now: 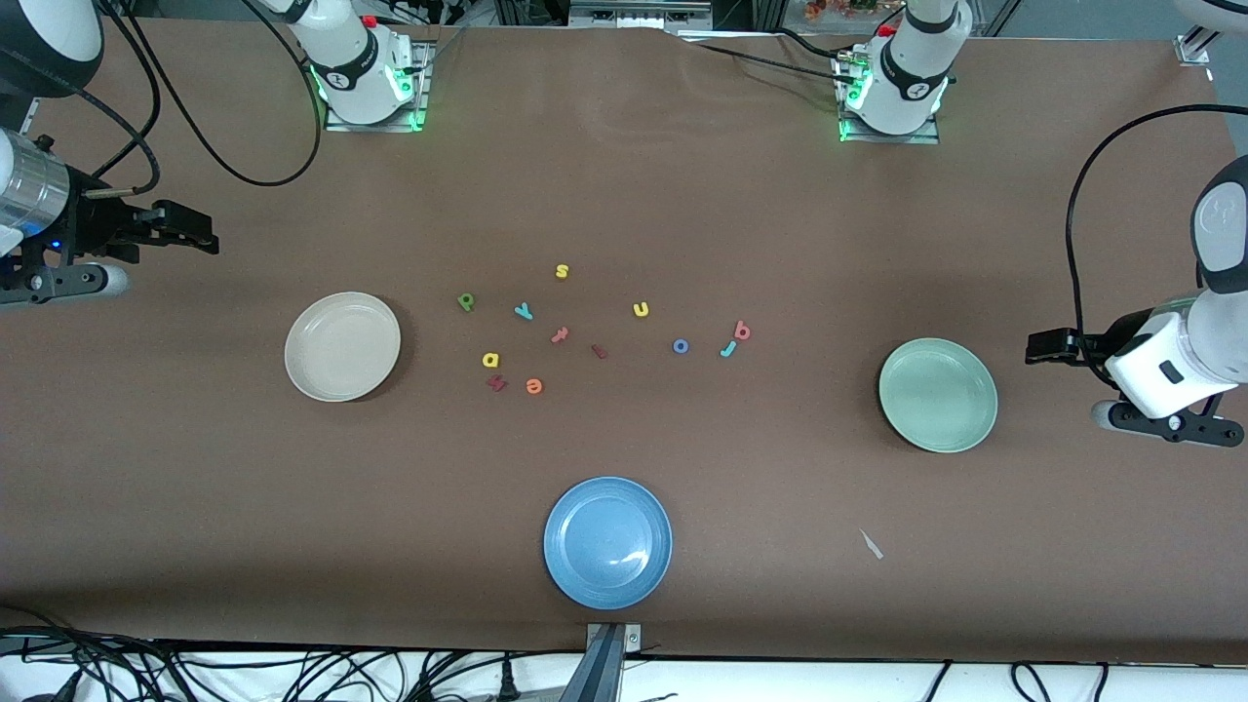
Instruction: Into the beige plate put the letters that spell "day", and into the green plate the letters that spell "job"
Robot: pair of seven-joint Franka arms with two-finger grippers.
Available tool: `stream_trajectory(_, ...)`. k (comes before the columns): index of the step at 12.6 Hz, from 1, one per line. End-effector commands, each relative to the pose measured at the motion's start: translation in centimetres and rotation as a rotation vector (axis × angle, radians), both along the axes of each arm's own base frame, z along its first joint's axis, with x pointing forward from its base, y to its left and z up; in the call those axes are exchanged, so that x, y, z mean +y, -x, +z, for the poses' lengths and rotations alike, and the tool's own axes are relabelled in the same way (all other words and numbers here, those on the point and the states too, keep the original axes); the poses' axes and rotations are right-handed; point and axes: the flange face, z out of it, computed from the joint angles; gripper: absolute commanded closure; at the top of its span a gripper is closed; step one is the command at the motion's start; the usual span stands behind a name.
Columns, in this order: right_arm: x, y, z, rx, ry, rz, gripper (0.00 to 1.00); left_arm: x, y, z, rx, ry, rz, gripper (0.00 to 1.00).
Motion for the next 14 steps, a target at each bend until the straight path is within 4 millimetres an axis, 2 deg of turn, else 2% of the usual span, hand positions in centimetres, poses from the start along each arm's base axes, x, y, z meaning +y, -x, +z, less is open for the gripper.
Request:
stream_trajectory(1,0.0,0.1,0.7,0.007,0.006,0.013,0.0,0.0,0.1,0.0,-0.003,0.025,0.003,0.0)
stream_trajectory(4,0.6,-0.2,0.1,0.011,0.001,0.015,0.0,0.1,0.1,-0.1,-0.001,0.025,0.005,0.0)
stream_trajectory(9,5.9,-1.6,-2.8,-0.001,0.01,0.101,0.0,-0.1,0.1,-0.2,0.002,0.028,0.005,0.0)
stream_trajectory(10,6.5,-1.7,-3.2,-0.002,0.01,0.108,0.0,-0.5,0.1,-0.3,0.003,0.036,0.011,0.0)
stream_trajectory(12,6.8,-1.9,-3.9,0.008,0.011,0.114,0.0,-1.6,-0.2,-1.9,0.03,0.074,0.095,0.0)
stream_trajectory(14,6.9,-2.1,-4.3,0.013,0.01,0.114,0.0,-5.4,-0.4,-3.8,0.056,0.041,0.193,0.05)
